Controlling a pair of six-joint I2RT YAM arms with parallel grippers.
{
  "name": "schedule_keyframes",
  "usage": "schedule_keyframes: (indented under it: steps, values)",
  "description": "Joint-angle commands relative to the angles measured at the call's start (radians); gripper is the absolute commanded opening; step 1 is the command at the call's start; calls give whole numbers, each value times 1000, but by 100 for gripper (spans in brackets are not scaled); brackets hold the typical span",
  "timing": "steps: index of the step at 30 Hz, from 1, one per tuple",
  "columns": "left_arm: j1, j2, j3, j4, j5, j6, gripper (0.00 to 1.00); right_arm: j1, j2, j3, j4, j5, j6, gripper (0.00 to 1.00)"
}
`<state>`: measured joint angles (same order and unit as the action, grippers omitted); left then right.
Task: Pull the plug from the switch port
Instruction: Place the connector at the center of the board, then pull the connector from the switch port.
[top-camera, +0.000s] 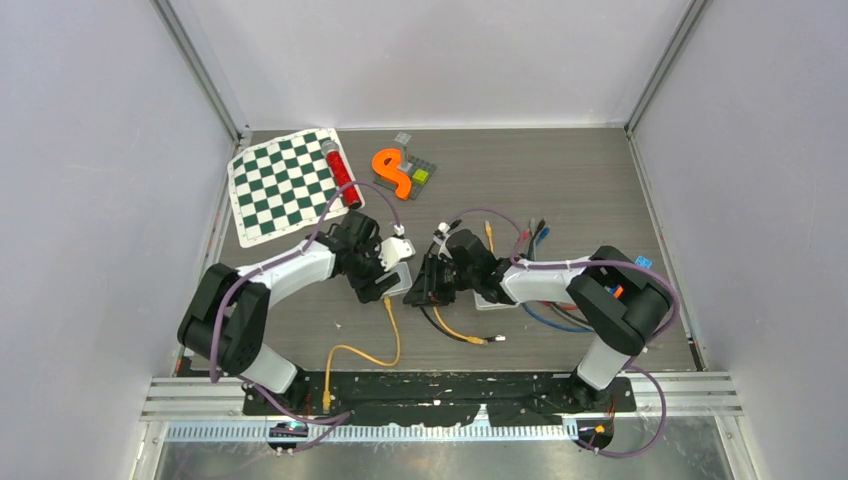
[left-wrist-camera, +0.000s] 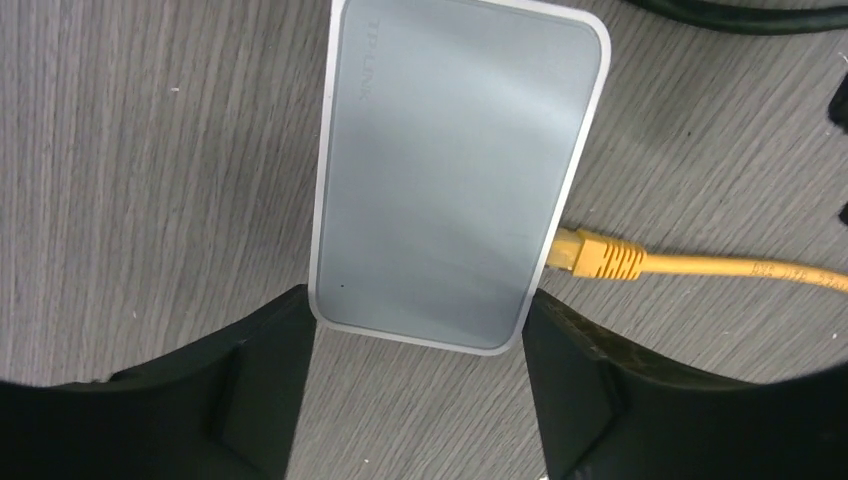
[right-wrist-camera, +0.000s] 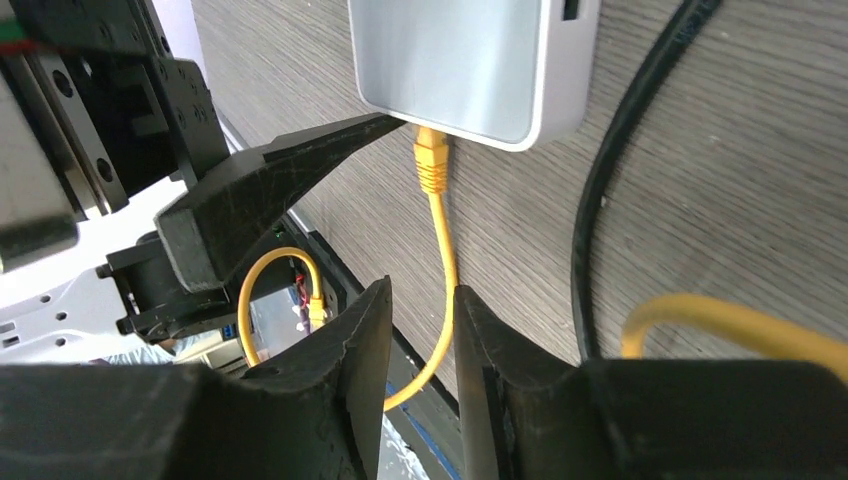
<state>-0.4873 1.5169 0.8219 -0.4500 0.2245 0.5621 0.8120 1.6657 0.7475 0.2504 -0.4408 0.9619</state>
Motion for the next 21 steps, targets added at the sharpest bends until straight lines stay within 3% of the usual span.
schedule_keyframes:
  steps: [1,5,11,21]
  values:
    - [20,42,67,-86,85,33,61,12,22,66,28,9,14,35]
    - [29,47,80,-109,114,28,48,13,61,96,17,34,29,32]
    - [39,53,97,-138,125,4,39,24,133,158,9,56,38,32]
    - [39,19,49,-90,92,-70,43,47,237,186,62,60,100,42]
